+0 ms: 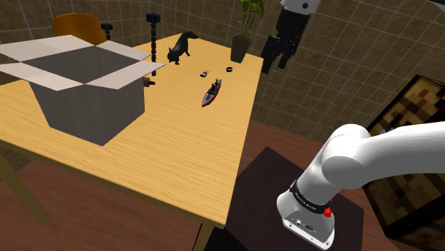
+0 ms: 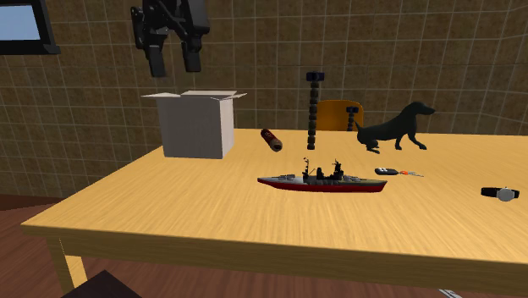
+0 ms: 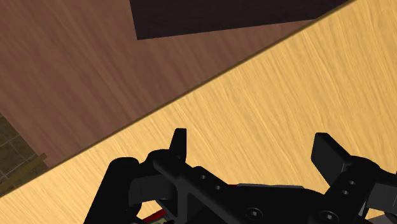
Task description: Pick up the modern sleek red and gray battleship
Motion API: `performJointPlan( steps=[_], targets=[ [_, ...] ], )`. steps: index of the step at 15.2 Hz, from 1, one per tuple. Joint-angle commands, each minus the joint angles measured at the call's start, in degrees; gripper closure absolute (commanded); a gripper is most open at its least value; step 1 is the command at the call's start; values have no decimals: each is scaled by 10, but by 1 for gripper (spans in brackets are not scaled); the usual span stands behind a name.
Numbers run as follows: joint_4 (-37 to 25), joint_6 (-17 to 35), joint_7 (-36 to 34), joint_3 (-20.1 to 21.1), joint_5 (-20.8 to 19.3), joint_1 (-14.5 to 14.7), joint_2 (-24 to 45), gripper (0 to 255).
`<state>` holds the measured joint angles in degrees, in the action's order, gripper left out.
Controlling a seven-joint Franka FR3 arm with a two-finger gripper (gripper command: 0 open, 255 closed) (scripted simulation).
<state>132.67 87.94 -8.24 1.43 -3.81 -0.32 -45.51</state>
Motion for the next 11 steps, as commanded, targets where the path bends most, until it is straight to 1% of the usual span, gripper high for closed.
performJointPlan(
  steps=[1,6,11],
  targets=[
    [0,0,0,0,0,0,0,0],
    [-12,79,-60,6,7,-23,95,0],
    [-44,146,-117,8,10,-45,196,0]
  ],
)
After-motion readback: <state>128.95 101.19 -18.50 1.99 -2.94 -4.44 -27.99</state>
